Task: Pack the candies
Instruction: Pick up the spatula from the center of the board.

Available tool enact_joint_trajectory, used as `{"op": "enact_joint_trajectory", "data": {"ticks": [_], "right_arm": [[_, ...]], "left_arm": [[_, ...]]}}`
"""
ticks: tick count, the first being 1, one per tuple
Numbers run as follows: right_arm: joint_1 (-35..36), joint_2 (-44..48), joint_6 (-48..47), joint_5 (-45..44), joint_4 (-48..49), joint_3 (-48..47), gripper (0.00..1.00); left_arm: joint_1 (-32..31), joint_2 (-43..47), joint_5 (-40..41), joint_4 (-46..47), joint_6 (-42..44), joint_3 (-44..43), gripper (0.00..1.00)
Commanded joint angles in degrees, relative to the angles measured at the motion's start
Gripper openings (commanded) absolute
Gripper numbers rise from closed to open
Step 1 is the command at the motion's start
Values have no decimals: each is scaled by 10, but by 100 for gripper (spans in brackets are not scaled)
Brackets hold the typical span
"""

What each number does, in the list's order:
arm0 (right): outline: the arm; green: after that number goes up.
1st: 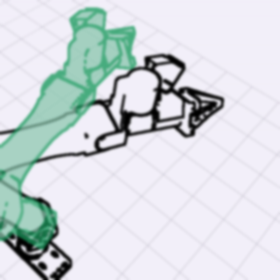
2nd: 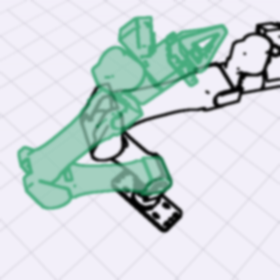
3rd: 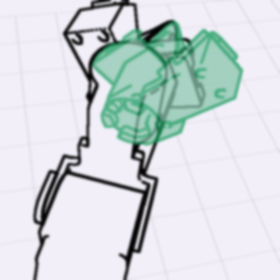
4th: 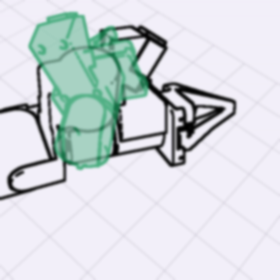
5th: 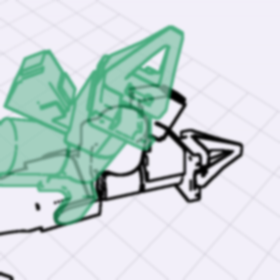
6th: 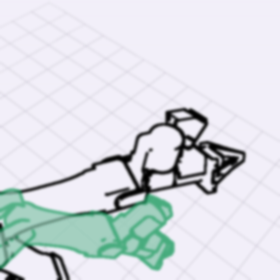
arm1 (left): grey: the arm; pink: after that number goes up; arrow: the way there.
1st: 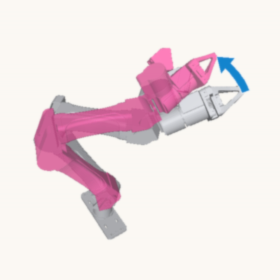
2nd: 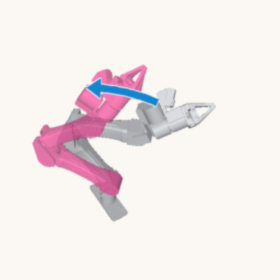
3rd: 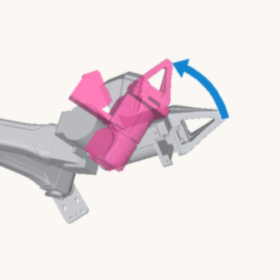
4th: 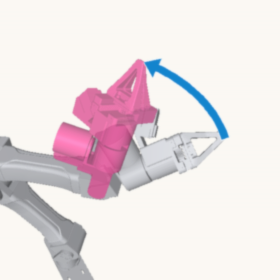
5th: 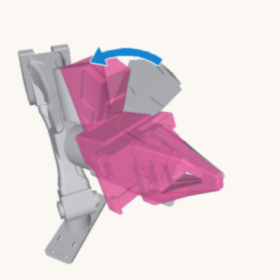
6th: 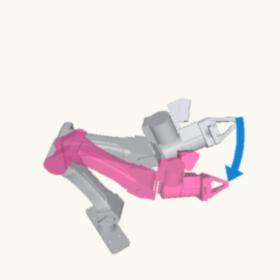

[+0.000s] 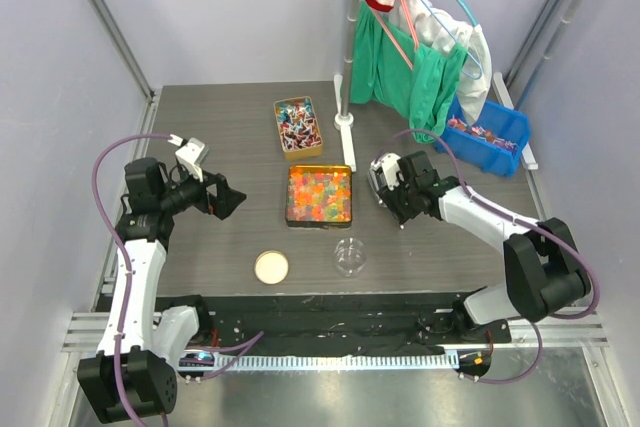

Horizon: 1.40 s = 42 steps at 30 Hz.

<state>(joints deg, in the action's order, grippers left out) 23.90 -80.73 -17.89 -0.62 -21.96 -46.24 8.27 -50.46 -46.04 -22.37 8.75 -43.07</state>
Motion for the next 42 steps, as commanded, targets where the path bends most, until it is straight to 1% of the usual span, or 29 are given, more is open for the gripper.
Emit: {"op": "enact_joint_trajectory", "data": {"ticks": [1, 7, 12, 16, 19, 20, 22, 23, 25, 26, 27, 31, 34, 35, 38, 39, 41, 42], "right_arm": [[-1, -7, 3, 27, 14, 2, 54], [-1, -31, 10, 40, 20, -1, 54], [0, -52, 15, 50, 21, -3, 49], [0, -62, 20, 62, 20, -9, 47], [1, -71, 20, 64, 20, -11, 40], [2, -72, 19, 63, 19, -12, 36], [2, -76, 18, 59, 19, -13, 31], [2, -78, 17, 58, 19, -14, 22], [4, -78, 15, 54, 17, -17, 13], [4, -74, 13, 49, 15, -19, 6], [7, -70, 11, 39, 14, -21, 2], [21, -30, 0, 9, 13, -27, 1], [52, 14, -11, -55, 14, -37, 1], [75, 25, -16, -71, 13, -40, 1], [119, 69, -48, -137, 12, -59, 1], [146, 77, -56, -147, 10, -74, 1], [170, 87, -86, -177, -2, -91, 1], [187, 90, -99, -183, -4, -101, 1]], "left_arm": [[3, 5, 1, 29, -8, -20, 100], [3, 6, 1, 29, -8, -20, 100], [3, 4, 0, 29, -8, -20, 100], [3, 4, 1, 28, -7, -20, 100], [3, 4, -1, 29, -7, -19, 100], [3, 4, -1, 28, -7, -19, 100], [3, 4, -1, 29, -6, -20, 100], [3, 3, -1, 28, -6, -20, 100], [3, 4, -1, 28, -6, -21, 100], [3, 5, -1, 29, -6, -20, 100], [3, 4, -2, 29, -6, -20, 100], [3, 7, -4, 29, -8, -23, 100], [1, 5, -16, 29, -13, -32, 100], [-4, 2, -19, 26, -13, -38, 100], [-25, -9, -39, -3, 6, -74, 100], [-31, -14, -44, -18, 27, -100, 100], [-47, -25, -63, -42, 55, -127, 100], [-52, -42, -68, -66, 77, -158, 100]]}}
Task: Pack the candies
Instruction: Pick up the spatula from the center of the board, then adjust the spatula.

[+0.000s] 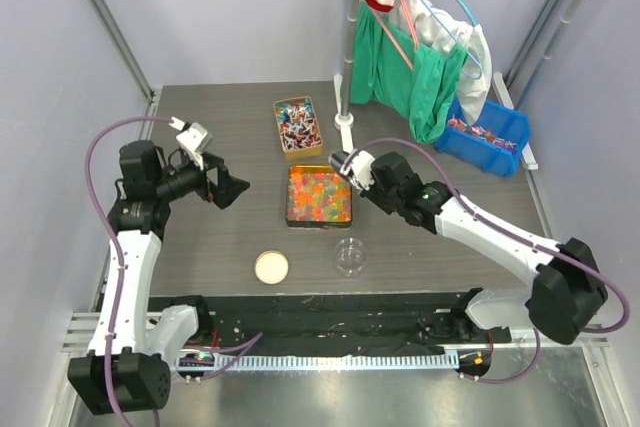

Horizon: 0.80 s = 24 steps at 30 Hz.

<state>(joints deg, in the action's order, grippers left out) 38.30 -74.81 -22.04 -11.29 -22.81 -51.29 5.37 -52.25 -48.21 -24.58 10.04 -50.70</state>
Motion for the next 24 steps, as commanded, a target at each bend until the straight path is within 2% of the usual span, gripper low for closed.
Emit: {"op": "enact_joint_trajectory", "data": {"ticks": [1, 5, 9, 16, 24], "right_arm": [[52, 33, -83, -87, 5, -53, 1], [88, 32, -129, -118, 19, -65, 1], [133, 33, -147, -143, 37, -59, 1], [180, 41, -150, -144, 70, -51, 1], [232, 36, -159, -171, 100, -23, 1]], "left_arm": [[-27, -32, -50, -49, 67, -94, 100], [-46, -88, -106, -55, 39, -152, 100], [-81, -141, -128, -43, 0, -181, 100], [-158, -180, -102, -21, -3, -171, 100], [-188, -224, -84, -20, -8, -182, 100]]}}
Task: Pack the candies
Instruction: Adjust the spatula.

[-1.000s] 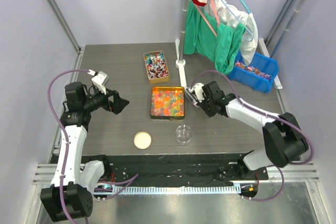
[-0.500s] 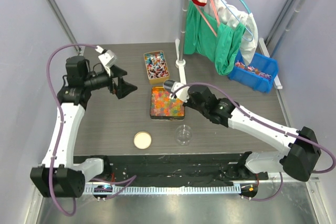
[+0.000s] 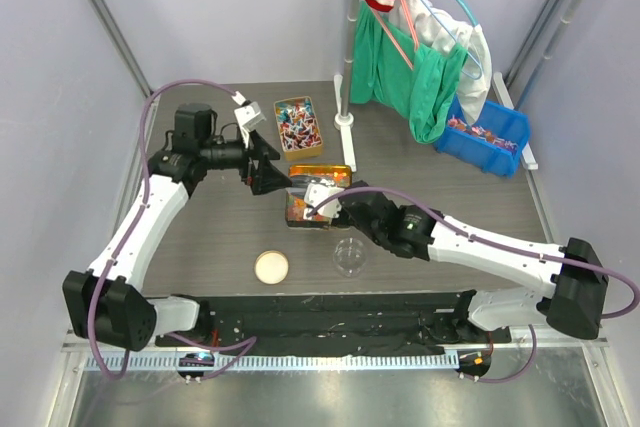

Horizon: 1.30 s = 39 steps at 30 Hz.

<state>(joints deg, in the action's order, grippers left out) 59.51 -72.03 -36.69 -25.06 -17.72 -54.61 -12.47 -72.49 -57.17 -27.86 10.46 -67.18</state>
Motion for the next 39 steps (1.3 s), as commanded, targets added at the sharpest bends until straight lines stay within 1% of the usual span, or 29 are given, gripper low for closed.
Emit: {"op": "enact_joint_trajectory", "data": {"ticks": [1, 10, 13, 14, 16, 17, 21, 22, 23, 26, 27, 28, 29, 31, 33, 34, 35, 36, 37, 39], "right_arm": [[22, 8, -15, -39, 53, 11, 1], [35, 13, -19, -58, 58, -1, 1], [39, 8, -24, -66, 65, -6, 1], [41, 7, -29, -68, 66, -7, 1], [44, 2, -31, -77, 69, -10, 1], [47, 0, -34, -79, 70, -14, 1], [55, -7, -45, -95, 76, -22, 1], [57, -9, -47, -98, 79, -23, 1], [58, -9, -48, -100, 80, -25, 1], [63, -12, -53, -115, 90, -28, 1], [64, -12, -56, -117, 94, -30, 1], [65, -10, -57, -121, 97, -30, 1], [65, -10, -57, -124, 100, -34, 1], [67, -9, -57, -127, 101, -37, 1], [68, -8, -57, -129, 105, -38, 1], [69, -9, -58, -131, 107, -38, 1], [69, -9, -59, -133, 109, -37, 1], [69, -8, -59, -133, 112, -37, 1], [70, -9, -59, -134, 111, -35, 1], [71, -9, -57, -128, 111, -30, 1]], "left_arm": [[-17, -25, 6, 13, -12, -17, 100], [-38, -46, 14, 19, -13, -8, 100], [-39, -42, 9, 20, -11, -1, 93], [-39, -42, 8, 21, -11, 3, 88], [-41, -40, 7, 21, -8, 6, 80], [-41, -40, 8, 20, -8, 9, 72], [-41, -42, 8, 21, -7, 11, 56], [-42, -41, 8, 20, -7, 11, 50], [-43, -42, 8, 20, -8, 11, 42], [-43, -47, 8, 19, -7, 12, 32], [-43, -47, 8, 17, -4, 13, 32], [-43, -47, 7, 18, -4, 13, 36], [-44, -48, 7, 16, -2, 15, 41], [-43, -49, 8, 15, 1, 16, 54], [-44, -49, 10, 13, 2, 17, 58], [-44, -51, 11, 13, 1, 17, 64], [-45, -50, 11, 14, 1, 18, 65], [-45, -51, 10, 14, 1, 18, 62], [-45, -52, 10, 12, 2, 18, 54], [-45, -51, 10, 13, 2, 19, 50]]}}
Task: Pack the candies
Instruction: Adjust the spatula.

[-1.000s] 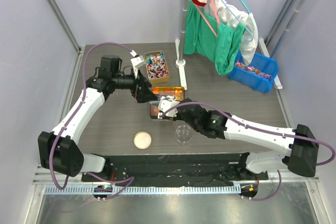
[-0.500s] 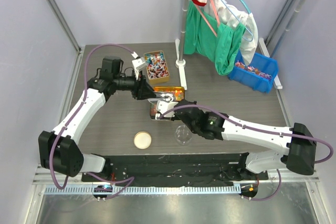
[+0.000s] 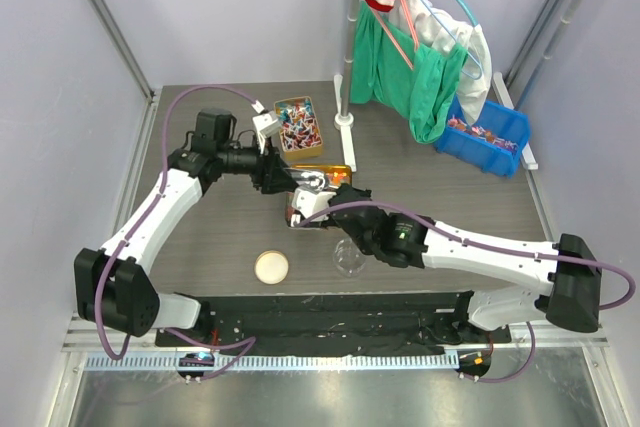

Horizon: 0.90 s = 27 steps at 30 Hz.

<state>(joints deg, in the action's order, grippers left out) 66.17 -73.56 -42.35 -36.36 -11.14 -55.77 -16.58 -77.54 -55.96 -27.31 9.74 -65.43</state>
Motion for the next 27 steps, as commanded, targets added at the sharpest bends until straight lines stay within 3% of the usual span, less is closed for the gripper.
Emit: {"op": "enact_joint_trajectory", "data": {"ticks": [1, 6, 9, 10, 12, 13, 15, 16, 19, 22, 23, 27], "right_arm": [[6, 7, 1, -13, 45, -17, 1], [14, -4, 4, -11, 49, -4, 1], [18, -8, 12, -6, 45, -6, 1], [19, -11, 12, -4, 45, -6, 1], [26, -17, 11, -4, 45, -6, 1], [26, -18, 13, -4, 45, -6, 1], [32, -18, 15, 0, 39, -9, 2], [33, -18, 17, 7, 34, -12, 3], [33, -5, 26, 36, -13, -40, 15], [33, 31, 36, 101, -78, -60, 34], [33, 44, 34, 137, -88, -63, 48], [33, 89, 29, 166, -112, -58, 56]], "left_arm": [[-3, -2, -1, 7, 11, 0, 50], [-3, -1, 1, 7, 11, -3, 51], [-4, -4, 0, 7, 11, -2, 38], [-4, -4, 0, 7, 11, -1, 29], [-3, -6, -1, 7, 11, -1, 20], [-3, -6, -1, 7, 12, 0, 10], [-4, -6, -4, 7, 16, 2, 0], [-3, -4, -5, 8, 16, 4, 0], [-4, -2, -25, -1, 28, 9, 0], [-4, -1, -58, -19, 44, 11, 0], [-3, 0, -66, -26, 49, 11, 0], [-3, 1, -99, -52, 72, 9, 0]]}}
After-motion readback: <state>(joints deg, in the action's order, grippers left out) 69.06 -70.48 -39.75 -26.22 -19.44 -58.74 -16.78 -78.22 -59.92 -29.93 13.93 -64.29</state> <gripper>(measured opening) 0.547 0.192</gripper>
